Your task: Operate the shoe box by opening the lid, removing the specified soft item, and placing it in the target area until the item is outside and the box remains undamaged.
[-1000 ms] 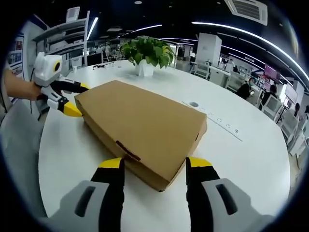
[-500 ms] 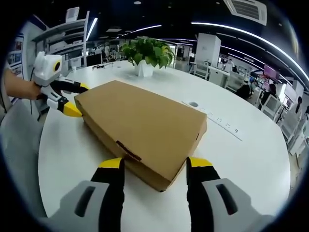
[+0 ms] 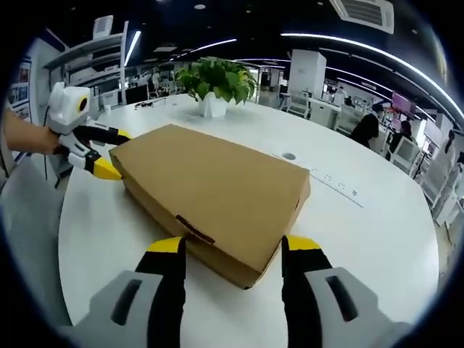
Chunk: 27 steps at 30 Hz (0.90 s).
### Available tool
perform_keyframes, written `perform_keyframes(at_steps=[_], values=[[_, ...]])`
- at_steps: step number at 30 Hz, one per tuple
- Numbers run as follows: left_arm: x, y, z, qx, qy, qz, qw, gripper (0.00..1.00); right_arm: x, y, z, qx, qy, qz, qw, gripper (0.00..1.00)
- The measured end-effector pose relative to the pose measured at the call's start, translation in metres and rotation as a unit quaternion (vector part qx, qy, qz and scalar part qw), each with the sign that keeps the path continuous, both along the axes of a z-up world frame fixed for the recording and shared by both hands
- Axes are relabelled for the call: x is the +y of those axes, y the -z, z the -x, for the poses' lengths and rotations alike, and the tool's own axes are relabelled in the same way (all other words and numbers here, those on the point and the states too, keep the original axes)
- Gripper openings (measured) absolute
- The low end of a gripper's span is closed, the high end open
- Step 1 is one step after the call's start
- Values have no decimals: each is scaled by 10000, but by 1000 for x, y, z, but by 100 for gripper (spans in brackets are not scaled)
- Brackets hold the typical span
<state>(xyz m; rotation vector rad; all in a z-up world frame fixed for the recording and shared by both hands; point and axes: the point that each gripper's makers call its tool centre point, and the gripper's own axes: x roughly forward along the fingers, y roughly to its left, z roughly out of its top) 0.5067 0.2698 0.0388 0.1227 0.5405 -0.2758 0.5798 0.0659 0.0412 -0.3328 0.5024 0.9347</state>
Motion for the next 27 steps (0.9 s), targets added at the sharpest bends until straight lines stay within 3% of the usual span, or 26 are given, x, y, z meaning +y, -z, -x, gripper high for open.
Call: perform_keyframes(at_steps=[1,27], values=[[0,0,0,3,5,0,10000,64,2,-2,1,139,144,-182,9996,50],[19,0,4,127,224,-27,9997,64,15,-2,14,140,170,-239,9995,48]])
